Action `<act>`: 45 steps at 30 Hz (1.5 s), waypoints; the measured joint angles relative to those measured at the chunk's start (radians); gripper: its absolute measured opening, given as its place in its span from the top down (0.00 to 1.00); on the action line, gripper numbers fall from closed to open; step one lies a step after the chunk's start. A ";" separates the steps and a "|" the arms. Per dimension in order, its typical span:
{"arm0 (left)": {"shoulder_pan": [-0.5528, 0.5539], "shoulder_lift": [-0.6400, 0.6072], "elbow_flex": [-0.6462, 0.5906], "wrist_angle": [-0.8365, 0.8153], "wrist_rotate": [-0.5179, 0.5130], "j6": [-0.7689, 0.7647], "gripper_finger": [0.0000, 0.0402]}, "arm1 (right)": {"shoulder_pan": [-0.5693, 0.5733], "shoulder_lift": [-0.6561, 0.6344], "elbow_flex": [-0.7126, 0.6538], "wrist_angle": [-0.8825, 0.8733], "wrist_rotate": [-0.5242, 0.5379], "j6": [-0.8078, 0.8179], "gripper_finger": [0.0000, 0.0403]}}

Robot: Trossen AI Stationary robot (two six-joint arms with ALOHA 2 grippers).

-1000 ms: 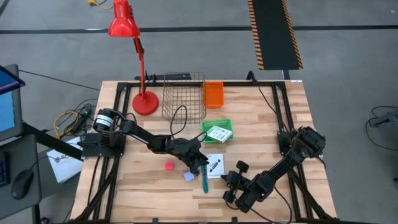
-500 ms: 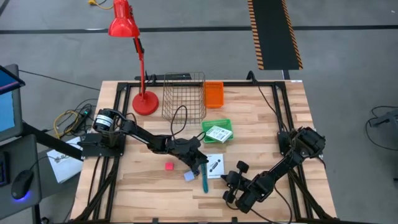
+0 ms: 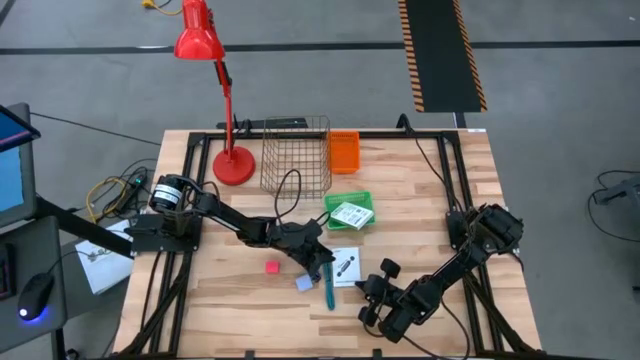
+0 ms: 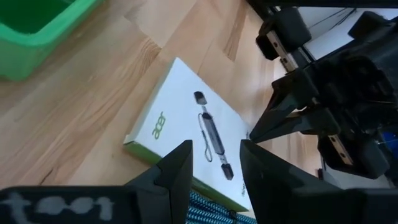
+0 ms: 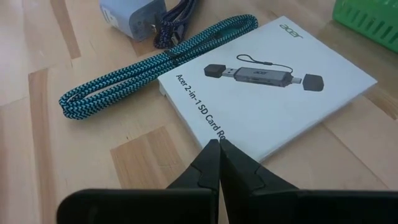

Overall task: Pick and place items into bin
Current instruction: Put the card reader box into the green bin

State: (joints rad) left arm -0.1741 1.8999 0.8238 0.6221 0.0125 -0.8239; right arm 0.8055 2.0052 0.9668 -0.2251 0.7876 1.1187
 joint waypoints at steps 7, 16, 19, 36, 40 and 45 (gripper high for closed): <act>0.005 0.000 0.000 -0.011 -0.015 -0.001 0.68 | 0.000 0.000 0.000 0.001 0.000 0.000 1.00; 0.045 0.000 0.000 -0.048 0.013 -0.002 0.54 | 0.000 0.000 0.000 0.001 0.000 0.000 1.00; 0.063 0.000 0.000 -0.063 0.031 -0.009 0.51 | 0.000 0.000 0.000 0.001 0.000 0.000 1.00; 0.087 0.000 0.103 -0.235 0.078 0.080 0.51 | 0.000 0.000 0.000 0.001 0.001 -0.001 1.00; 0.097 0.000 0.108 -0.278 0.083 0.087 0.51 | 0.000 0.000 0.000 0.000 0.001 -0.001 1.00; 0.102 0.000 0.108 -0.291 0.118 0.088 0.51 | 0.000 0.000 0.000 0.000 0.001 -0.007 1.00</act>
State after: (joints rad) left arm -0.0719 1.8996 0.9314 0.3312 0.1307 -0.7361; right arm 0.8051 2.0052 0.9668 -0.2253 0.7887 1.1114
